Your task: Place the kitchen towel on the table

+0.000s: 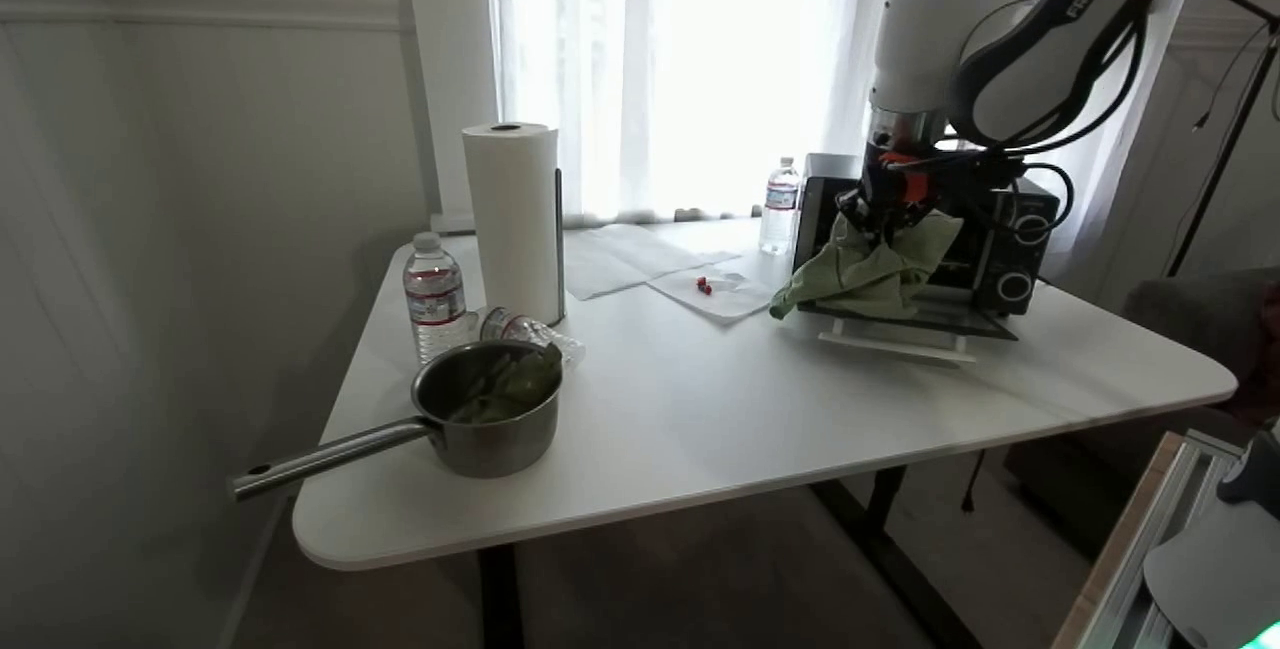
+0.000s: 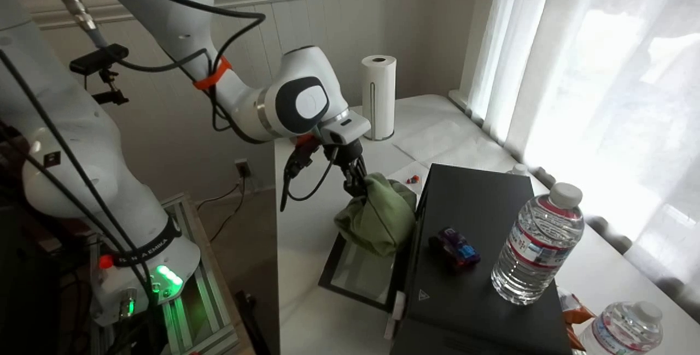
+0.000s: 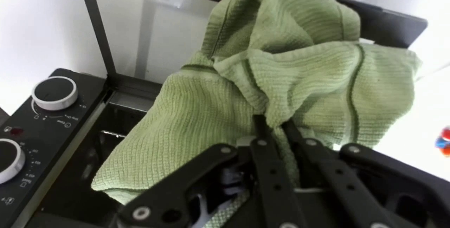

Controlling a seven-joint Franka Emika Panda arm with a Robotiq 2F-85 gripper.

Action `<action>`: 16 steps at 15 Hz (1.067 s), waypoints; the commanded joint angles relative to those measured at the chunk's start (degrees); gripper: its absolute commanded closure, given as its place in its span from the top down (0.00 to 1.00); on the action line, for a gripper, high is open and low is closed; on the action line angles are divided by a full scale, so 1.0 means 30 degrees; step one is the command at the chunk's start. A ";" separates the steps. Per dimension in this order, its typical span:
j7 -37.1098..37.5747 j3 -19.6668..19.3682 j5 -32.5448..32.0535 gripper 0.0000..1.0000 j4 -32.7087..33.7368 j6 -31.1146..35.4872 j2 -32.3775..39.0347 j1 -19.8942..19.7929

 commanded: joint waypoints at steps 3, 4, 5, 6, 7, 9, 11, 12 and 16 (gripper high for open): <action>0.0060 0.0219 -0.3647 0.03 -0.3589 0.2793 -0.5617 -0.0160; -0.0207 0.0230 -0.3960 0.03 -0.4138 0.3432 -0.6306 -0.0120; 0.0119 -0.0415 -0.4357 0.03 -0.2555 0.4482 -0.4640 0.0943; 0.0403 -0.0379 -0.5204 0.03 -0.2855 0.5055 -0.5156 0.1043; 0.0522 -0.0452 -0.5984 0.03 -0.2849 0.5692 -0.5273 0.1317; 0.0935 -0.0546 -0.7903 0.03 -0.2730 0.7099 -0.4993 0.1831; 0.1224 -0.0873 -0.9830 0.03 -0.2738 0.8590 -0.4213 0.2525; 0.1503 -0.0990 -1.0863 0.03 -0.2758 0.9280 -0.3658 0.2771; 0.3088 -0.0731 -1.5951 0.03 -0.2980 1.1168 -0.1920 0.2629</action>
